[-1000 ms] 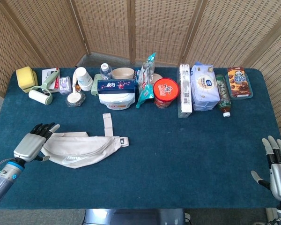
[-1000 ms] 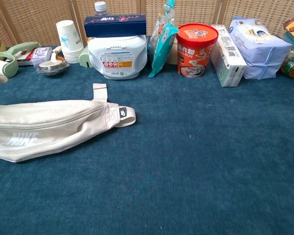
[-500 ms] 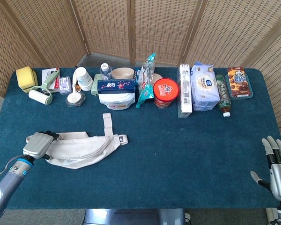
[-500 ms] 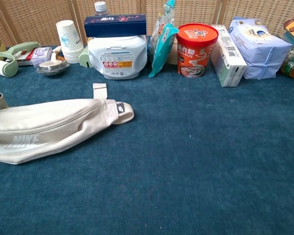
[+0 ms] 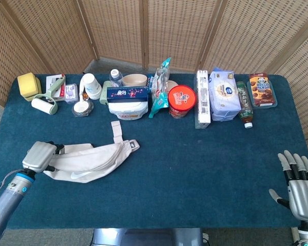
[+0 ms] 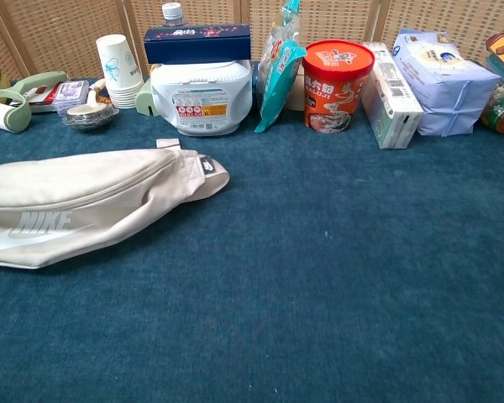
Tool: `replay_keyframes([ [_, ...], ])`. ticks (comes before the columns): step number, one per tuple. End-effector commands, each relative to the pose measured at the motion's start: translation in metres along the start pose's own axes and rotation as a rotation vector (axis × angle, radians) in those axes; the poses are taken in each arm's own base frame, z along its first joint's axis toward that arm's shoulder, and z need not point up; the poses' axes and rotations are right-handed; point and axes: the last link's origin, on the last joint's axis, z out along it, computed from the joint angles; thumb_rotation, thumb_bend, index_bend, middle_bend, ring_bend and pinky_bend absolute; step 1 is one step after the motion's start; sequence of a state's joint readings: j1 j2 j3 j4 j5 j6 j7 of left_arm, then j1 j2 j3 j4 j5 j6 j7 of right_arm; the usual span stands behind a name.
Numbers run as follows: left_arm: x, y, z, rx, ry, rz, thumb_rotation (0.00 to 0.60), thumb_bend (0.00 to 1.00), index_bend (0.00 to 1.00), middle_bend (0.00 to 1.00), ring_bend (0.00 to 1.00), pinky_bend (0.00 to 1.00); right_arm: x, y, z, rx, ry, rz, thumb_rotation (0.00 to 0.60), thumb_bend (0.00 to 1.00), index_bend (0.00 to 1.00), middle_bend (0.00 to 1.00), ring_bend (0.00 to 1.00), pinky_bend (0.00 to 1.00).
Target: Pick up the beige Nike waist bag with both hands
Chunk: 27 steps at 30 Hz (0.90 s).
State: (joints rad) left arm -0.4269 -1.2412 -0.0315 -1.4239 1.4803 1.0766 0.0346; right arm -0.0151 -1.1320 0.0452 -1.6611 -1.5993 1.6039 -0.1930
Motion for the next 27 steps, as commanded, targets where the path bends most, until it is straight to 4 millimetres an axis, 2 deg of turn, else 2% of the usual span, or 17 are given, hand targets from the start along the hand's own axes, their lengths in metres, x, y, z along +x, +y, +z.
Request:
replay_keyframes([
  [1,0.022,0.012,-0.008,-0.051,0.045,-0.038,0.600,0.07,0.51,0.60,0.48,0.57,-0.007,-0.011,0.000,0.046,-0.033,-0.014,0.600,0.00,0.00,0.00,0.00,0.00],
  [9,0.053,0.050,-0.012,-0.145,0.099,-0.088,0.600,0.07,0.51,0.60,0.48,0.57,-0.012,-0.032,0.012,0.124,-0.072,-0.030,0.600,0.00,0.00,0.00,0.00,0.00],
  [11,0.066,0.068,-0.013,-0.190,0.125,-0.107,0.600,0.07,0.51,0.60,0.48,0.57,-0.011,-0.038,0.019,0.140,-0.086,-0.021,0.600,0.00,0.00,0.00,0.00,0.00],
  [15,0.082,0.091,-0.013,-0.233,0.142,-0.125,0.600,0.07,0.51,0.60,0.48,0.57,-0.010,-0.047,0.028,0.160,-0.120,0.002,0.600,0.00,0.00,0.00,0.00,0.00],
  [21,0.105,0.127,-0.006,-0.297,0.172,-0.158,0.600,0.07,0.51,0.60,0.48,0.57,-0.008,-0.065,0.043,0.198,-0.189,0.043,0.600,0.00,0.00,0.00,0.00,0.00],
  [27,0.123,0.159,0.002,-0.351,0.200,-0.159,0.600,0.07,0.51,0.60,0.48,0.57,-0.006,-0.083,0.048,0.233,-0.260,0.115,0.600,0.00,0.00,0.00,0.00,0.00],
])
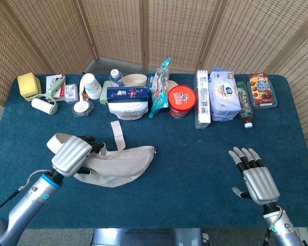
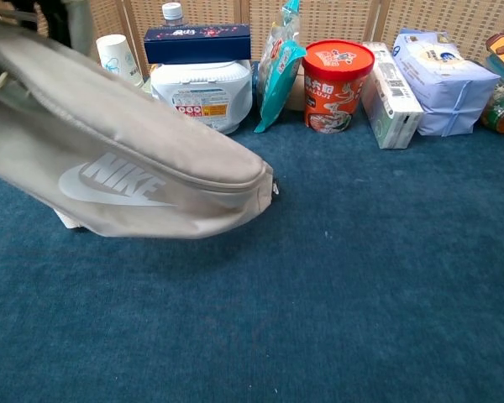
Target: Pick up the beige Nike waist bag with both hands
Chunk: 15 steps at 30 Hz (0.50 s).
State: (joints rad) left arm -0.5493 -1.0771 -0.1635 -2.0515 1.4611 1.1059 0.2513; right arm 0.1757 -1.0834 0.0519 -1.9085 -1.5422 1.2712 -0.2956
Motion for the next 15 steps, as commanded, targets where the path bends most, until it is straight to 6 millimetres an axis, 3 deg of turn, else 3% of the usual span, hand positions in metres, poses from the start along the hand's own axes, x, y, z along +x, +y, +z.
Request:
replay_keyframes([
  [1,0.008,0.022,0.015,-0.038,0.019,-0.008,0.600,0.07,0.51,0.60,0.48,0.57,0.002,-0.008,0.005,0.022,-0.038,0.042,0.600,0.00,0.00,0.00,0.00,0.00],
  [9,0.027,0.069,0.041,-0.103,0.083,-0.010,0.600,0.07,0.51,0.60,0.48,0.57,-0.002,-0.026,0.016,0.066,-0.118,0.129,0.600,0.00,0.00,0.00,0.00,0.00],
  [15,0.037,0.090,0.047,-0.121,0.129,-0.025,0.600,0.07,0.51,0.60,0.48,0.57,-0.002,-0.030,0.019,0.079,-0.144,0.174,0.600,0.00,0.00,0.00,0.00,0.00],
])
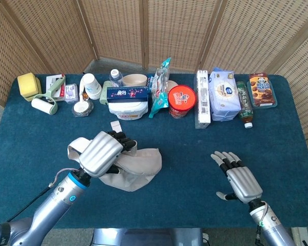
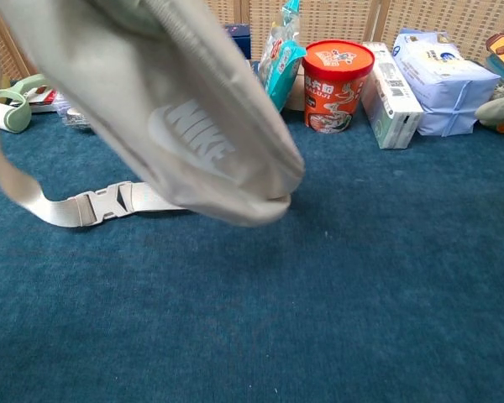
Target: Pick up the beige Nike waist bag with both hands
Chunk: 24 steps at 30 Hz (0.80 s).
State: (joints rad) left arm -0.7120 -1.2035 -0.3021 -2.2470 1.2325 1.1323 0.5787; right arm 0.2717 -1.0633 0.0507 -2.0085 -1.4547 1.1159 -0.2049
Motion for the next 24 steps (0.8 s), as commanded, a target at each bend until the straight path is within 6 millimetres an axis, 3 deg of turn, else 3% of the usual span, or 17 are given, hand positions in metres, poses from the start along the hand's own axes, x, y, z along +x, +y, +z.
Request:
replay_keyframes([
  [1,0.005,0.011,0.004,-0.011,0.024,-0.014,0.600,0.07,0.51,0.60,0.48,0.57,0.000,-0.001,0.002,0.004,-0.008,0.010,0.600,0.00,0.00,0.00,0.00,0.00],
  [12,0.019,0.046,0.016,-0.062,0.131,-0.091,0.600,0.07,0.52,0.61,0.48,0.57,-0.008,-0.016,0.014,0.047,-0.051,0.138,0.600,0.00,0.00,0.00,0.00,0.00],
  [24,0.002,0.066,0.032,-0.086,0.156,-0.145,0.600,0.07,0.52,0.61,0.48,0.57,-0.015,-0.052,0.032,0.144,-0.077,0.381,0.600,0.00,0.00,0.00,0.00,0.00],
])
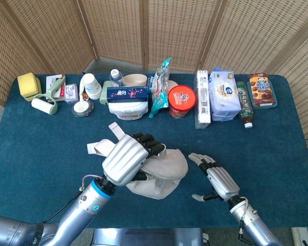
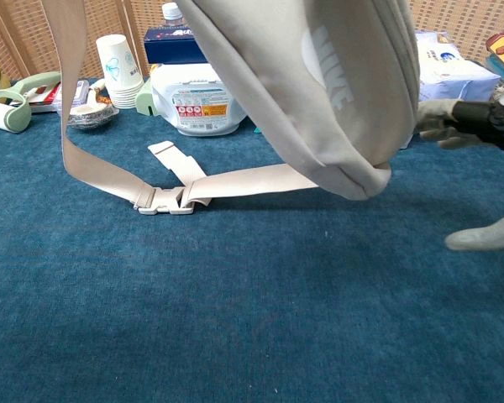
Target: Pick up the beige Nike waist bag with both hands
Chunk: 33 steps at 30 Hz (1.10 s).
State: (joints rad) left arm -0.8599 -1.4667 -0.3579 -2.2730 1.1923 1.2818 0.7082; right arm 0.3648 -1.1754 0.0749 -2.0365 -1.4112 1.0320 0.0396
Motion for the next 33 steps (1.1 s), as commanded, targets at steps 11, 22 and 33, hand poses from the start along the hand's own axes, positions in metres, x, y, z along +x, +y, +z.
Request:
replay_keyframes([
  [11,-0.015,0.011,0.009,0.002,0.003,-0.077,0.600,0.07,0.52,0.61,0.48,0.57,-0.014,-0.027,0.019,0.074,-0.039,0.159,0.600,0.00,0.00,0.00,0.00,0.00],
  [22,-0.020,0.018,0.013,0.017,0.015,-0.131,0.600,0.07,0.52,0.61,0.48,0.57,-0.026,-0.034,0.041,0.051,-0.052,0.286,0.600,0.00,0.25,0.31,0.02,0.00],
  [33,-0.020,0.012,0.012,0.039,0.010,-0.120,0.600,0.06,0.51,0.61,0.47,0.57,-0.025,-0.032,0.045,0.006,-0.024,0.343,0.600,0.19,1.00,0.89,0.46,0.09],
])
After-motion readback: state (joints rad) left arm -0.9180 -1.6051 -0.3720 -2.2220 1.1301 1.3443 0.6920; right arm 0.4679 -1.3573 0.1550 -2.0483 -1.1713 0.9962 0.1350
